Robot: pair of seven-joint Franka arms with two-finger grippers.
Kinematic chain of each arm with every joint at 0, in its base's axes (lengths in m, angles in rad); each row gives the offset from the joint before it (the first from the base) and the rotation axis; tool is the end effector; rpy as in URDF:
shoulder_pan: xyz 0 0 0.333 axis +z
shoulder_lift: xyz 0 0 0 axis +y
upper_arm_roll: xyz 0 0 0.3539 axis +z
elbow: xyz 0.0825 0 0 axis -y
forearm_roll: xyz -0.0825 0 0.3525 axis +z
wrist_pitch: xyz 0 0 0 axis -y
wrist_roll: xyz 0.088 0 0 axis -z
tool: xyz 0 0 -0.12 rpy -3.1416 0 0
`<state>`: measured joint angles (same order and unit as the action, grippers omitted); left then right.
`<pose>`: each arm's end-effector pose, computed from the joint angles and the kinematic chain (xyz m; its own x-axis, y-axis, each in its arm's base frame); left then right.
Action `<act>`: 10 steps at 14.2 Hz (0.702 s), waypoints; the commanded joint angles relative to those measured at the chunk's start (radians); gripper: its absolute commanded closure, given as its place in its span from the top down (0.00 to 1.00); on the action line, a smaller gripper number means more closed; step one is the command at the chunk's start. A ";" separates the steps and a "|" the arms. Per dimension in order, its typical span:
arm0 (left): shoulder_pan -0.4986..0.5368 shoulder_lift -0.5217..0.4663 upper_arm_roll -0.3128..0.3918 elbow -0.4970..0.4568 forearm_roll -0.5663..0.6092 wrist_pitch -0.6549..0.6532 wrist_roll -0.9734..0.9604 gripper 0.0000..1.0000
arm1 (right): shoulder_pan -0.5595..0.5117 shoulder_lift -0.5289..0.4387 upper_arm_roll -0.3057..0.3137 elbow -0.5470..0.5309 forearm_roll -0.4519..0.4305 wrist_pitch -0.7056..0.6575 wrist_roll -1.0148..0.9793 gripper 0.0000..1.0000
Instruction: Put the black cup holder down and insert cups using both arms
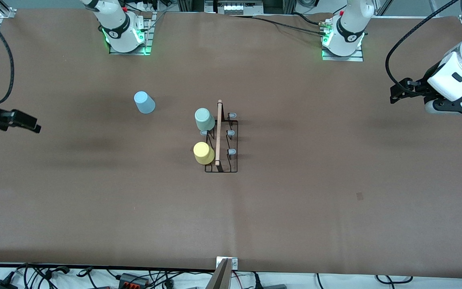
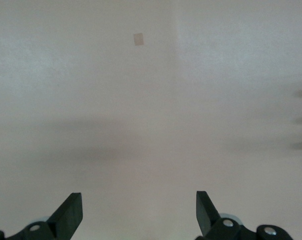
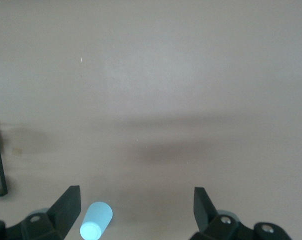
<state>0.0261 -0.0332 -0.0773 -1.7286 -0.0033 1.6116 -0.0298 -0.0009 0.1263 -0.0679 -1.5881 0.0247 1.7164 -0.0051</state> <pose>0.5077 -0.0271 0.6005 0.9963 -0.0208 -0.0838 -0.0210 -0.9998 -0.0018 0.5743 -0.0345 0.5852 0.9978 -0.0667 0.0024 -0.0666 -0.9977 -0.0159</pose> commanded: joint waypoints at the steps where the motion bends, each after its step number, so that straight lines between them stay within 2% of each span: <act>1: 0.008 0.009 0.002 0.023 -0.017 -0.019 0.027 1.00 | -0.010 -0.122 0.014 -0.138 -0.041 0.037 -0.013 1.00; 10: 0.008 0.012 0.002 0.024 -0.017 -0.030 0.027 1.00 | -0.004 -0.139 0.022 -0.119 -0.042 -0.032 -0.013 1.00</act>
<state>0.0267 -0.0312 -0.0772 -1.7286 -0.0033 1.6038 -0.0298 0.0005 0.0039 -0.0552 -1.6910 -0.0024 1.6951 -0.0060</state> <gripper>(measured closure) 0.000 0.000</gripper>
